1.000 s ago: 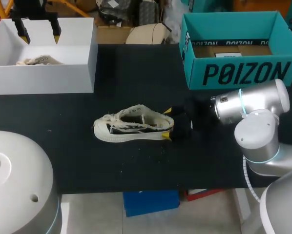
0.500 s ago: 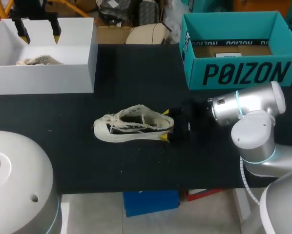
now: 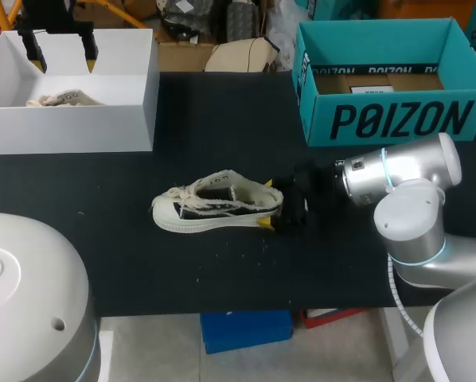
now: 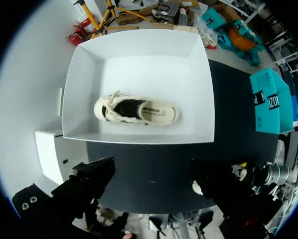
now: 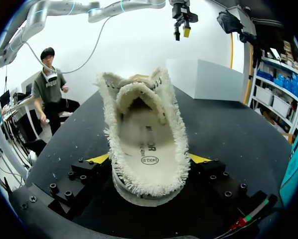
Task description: Take the shoe out of the shoebox, open the shoe tongue, remove and reinsert the insole, then place the shoe into the shoebox
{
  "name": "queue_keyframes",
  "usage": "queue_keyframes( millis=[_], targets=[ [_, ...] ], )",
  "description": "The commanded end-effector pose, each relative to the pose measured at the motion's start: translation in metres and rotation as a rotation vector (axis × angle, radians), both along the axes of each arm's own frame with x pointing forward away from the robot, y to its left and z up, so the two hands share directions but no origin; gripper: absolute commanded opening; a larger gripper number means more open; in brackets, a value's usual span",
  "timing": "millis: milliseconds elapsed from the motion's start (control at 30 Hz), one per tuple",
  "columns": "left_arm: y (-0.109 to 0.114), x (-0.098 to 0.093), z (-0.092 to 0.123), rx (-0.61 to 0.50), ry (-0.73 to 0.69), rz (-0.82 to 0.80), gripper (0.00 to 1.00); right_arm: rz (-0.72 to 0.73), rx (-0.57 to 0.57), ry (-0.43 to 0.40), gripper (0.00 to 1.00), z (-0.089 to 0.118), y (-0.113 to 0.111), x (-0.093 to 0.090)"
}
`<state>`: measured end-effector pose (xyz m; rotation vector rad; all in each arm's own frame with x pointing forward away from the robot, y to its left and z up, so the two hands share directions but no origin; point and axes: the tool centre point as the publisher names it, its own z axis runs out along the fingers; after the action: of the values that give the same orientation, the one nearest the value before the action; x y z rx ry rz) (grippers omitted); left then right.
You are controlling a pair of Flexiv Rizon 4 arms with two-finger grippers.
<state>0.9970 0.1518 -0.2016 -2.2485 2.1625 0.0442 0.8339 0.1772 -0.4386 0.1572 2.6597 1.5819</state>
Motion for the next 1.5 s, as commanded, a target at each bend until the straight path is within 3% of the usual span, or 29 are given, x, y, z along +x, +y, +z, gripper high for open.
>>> queue_keyframes(
  millis=[33,333,833,1367,1500],
  targets=[
    [-0.036,-0.01,0.013,0.141,-0.017,0.023,1.0,-0.001,0.0,0.001,0.0,-0.003,0.002,0.003],
    [-0.107,-0.063,0.012,0.134,-0.019,-0.026,1.0,-0.001,0.0,0.001,0.0,-0.003,0.002,0.003],
    [-0.177,-0.126,-0.007,0.078,-0.08,0.028,1.0,-0.001,0.0,0.001,0.0,-0.003,0.002,0.003],
    [-0.175,-0.124,-0.008,0.088,-0.08,0.021,1.0,-0.001,0.0,0.001,0.0,-0.003,0.002,0.003],
    [-0.181,-0.123,-0.018,0.048,-0.054,-0.024,1.0,-0.001,0.0,0.001,0.0,-0.003,0.002,0.003]
  ],
)
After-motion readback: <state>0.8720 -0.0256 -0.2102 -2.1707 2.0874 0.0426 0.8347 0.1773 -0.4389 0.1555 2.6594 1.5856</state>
